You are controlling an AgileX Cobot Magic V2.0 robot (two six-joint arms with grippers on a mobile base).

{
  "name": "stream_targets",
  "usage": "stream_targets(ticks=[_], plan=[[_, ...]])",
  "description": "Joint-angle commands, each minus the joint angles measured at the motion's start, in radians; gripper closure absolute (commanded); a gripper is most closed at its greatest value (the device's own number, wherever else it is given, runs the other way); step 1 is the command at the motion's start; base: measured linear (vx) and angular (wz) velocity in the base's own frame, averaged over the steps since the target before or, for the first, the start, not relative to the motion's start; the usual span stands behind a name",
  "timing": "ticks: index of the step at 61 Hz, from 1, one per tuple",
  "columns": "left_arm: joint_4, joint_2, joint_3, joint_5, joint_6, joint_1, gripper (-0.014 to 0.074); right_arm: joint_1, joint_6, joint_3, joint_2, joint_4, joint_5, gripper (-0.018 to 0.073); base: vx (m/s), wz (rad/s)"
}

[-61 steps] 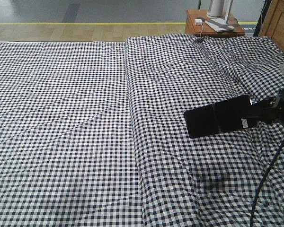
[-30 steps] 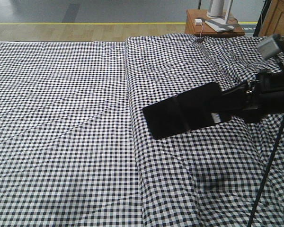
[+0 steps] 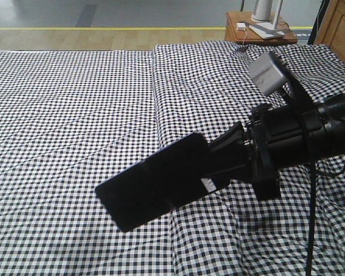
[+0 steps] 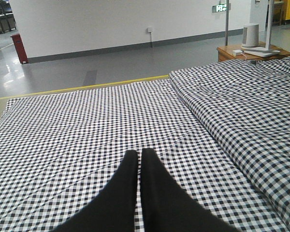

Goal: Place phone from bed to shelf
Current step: 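Lift the phone off the bed with the right gripper, then hold the phone in the right gripper while the base turns away from the bed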

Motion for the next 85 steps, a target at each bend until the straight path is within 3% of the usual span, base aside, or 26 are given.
stream_targets(ticks=[1,85], plan=[[-0.009,-0.004,-0.023,-0.071,-0.006,0.001,0.0595,0.038,0.009,-0.025,-0.047,0.070,0.079,0.0562,0.00,0.00],[-0.009,-0.004,-0.023,-0.071,-0.006,0.001,0.0595,0.056,0.014,-0.025,-0.069,0.070,0.078,0.0561,0.00,0.00]])
